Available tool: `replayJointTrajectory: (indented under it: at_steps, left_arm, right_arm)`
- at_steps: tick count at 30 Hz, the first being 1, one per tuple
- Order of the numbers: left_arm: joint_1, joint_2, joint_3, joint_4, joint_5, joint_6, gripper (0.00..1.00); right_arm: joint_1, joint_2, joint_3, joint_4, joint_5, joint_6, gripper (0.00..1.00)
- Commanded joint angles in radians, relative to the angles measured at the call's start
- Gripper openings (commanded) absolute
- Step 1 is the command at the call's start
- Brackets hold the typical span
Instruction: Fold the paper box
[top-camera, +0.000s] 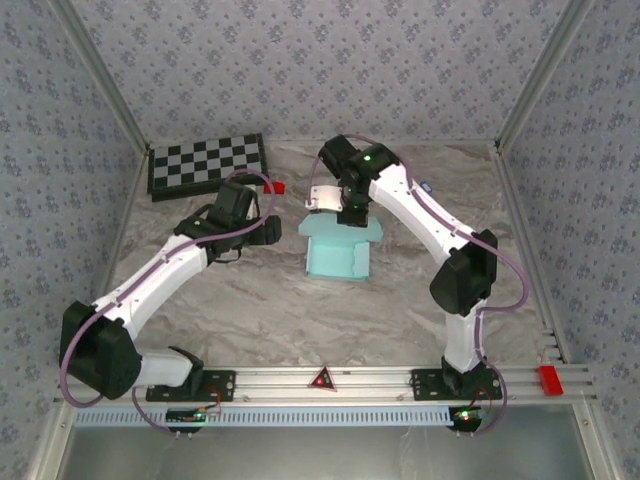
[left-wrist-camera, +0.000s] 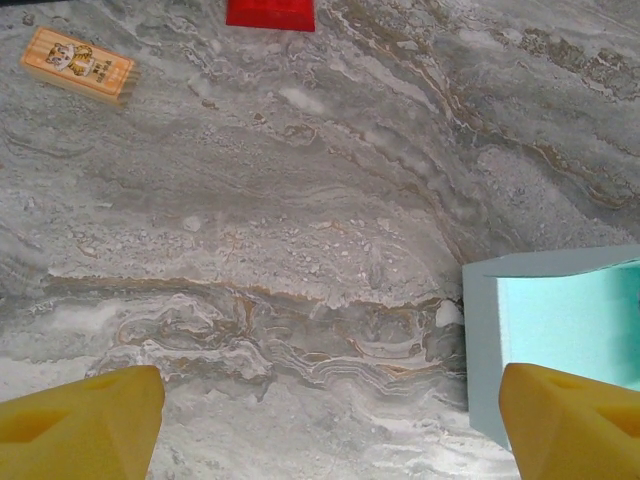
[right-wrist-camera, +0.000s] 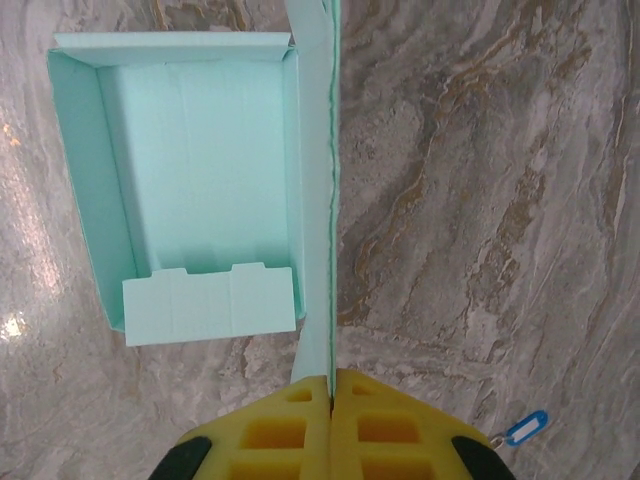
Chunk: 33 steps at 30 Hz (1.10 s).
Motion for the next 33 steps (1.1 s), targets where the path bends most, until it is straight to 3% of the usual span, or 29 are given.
replayJointTrajectory:
  at_steps: [1,6,10,16,20,25,30,33]
  left_arm:
    - [0.008,-0.029,-0.006,0.007,0.026,-0.001,0.86]
    - [0.007,-0.036,-0.018,0.017,0.044,0.006,0.86]
    - [0.011,-0.034,-0.028,0.027,0.053,0.027,0.86]
    - [0.018,-0.024,-0.029,0.032,0.095,0.137,0.86]
    - [0.032,-0.021,-0.051,0.084,0.172,0.273,0.83]
    - [0.095,-0.006,-0.130,0.231,0.363,0.426,0.79]
    - [0.193,0.063,-0.153,0.336,0.597,0.494,0.77]
    - [0.202,0.088,-0.174,0.402,0.656,0.579,0.77]
  right_arm:
    - [0.014,0.017,0.043,-0.029,0.005,-0.177,0.09]
    - [0.013,0.020,0.066,-0.015,0.006,-0.174,0.36]
    - [0.011,-0.004,0.081,0.001,-0.009,-0.149,0.44]
    - [-0.021,-0.095,0.061,0.094,-0.005,0.007,0.48]
    - [-0.080,-0.214,-0.057,0.216,-0.037,0.201,0.48]
    - [-0.169,-0.375,-0.257,0.328,-0.070,0.498,0.49]
    - [-0.242,-0.548,-0.526,0.447,-0.121,0.748,0.49]
    - [-0.280,-0.646,-0.686,0.506,-0.148,0.862,0.49]
